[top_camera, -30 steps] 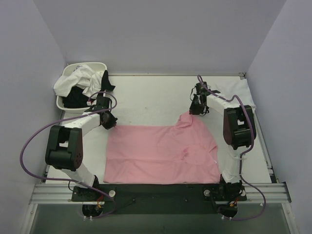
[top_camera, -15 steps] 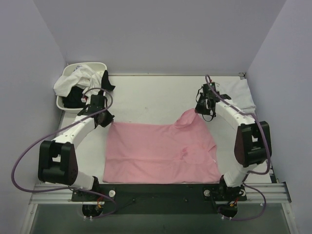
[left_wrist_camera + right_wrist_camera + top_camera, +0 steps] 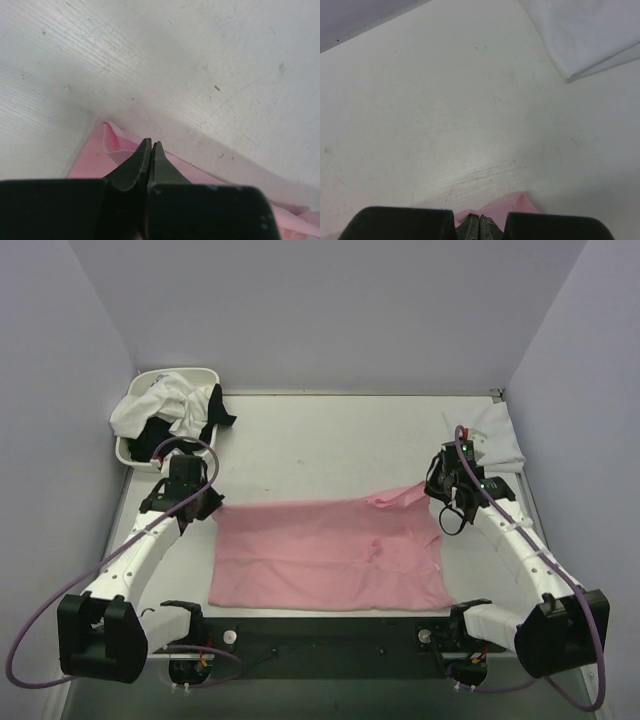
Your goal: Fold and stack the t-shirts
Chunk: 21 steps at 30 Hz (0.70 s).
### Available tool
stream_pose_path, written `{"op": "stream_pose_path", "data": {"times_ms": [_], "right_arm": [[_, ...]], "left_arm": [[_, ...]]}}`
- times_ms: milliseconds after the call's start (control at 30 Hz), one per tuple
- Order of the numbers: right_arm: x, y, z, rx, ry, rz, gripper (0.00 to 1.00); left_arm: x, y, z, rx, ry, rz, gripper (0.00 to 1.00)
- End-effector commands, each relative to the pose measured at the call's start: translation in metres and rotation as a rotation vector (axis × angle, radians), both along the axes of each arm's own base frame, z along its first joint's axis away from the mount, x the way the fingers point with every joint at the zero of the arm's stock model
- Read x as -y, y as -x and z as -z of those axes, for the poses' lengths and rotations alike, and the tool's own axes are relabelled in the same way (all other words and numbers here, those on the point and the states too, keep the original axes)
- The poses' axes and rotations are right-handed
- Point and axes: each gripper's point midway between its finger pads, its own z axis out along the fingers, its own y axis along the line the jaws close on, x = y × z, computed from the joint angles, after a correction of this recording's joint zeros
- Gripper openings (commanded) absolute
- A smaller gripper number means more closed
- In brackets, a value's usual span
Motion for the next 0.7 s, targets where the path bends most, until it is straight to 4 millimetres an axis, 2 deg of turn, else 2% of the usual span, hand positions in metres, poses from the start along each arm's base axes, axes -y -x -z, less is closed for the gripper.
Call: {"op": "stream_pose_path", "data": {"times_ms": [0,33,100,167,200,233,367,667], "right_arm": [[0.014,0.038,0.001,-0.010,0.012,0.060,0.00],[0.012,0.044,0.003,-0.018,0.009,0.060,0.00],[0.013,0.059,0.005,-0.022,0.010,0.062,0.00],[0.014,0.076,0.014,-0.046,0.027,0.075,0.00],[0.015,0.082,0.010,-0.024,0.016,0.082,0.00],[0.015,0.089,0.016,-0.032,0.009,0.093,0.00],[0.008,0.115,0.026,-0.056,-0.030,0.078,0.00],[0.011,0.159,0.035,-0.077,-0.013,0.091,0.00]], "left_arm": [[-0.007,0.019,-0.005,0.014,-0.021,0.000,0.00],[-0.008,0.022,-0.009,0.030,-0.018,0.001,0.00],[-0.007,0.032,-0.004,0.012,-0.014,0.013,0.00],[-0.005,0.039,-0.003,0.007,-0.002,0.025,0.00],[-0.003,0.044,0.002,-0.008,0.007,0.038,0.00],[0.000,0.047,0.002,-0.006,0.016,0.050,0.00],[0.006,0.060,0.009,-0.036,0.048,0.072,0.00],[0.004,0.080,0.015,-0.078,0.049,0.077,0.00]]}}
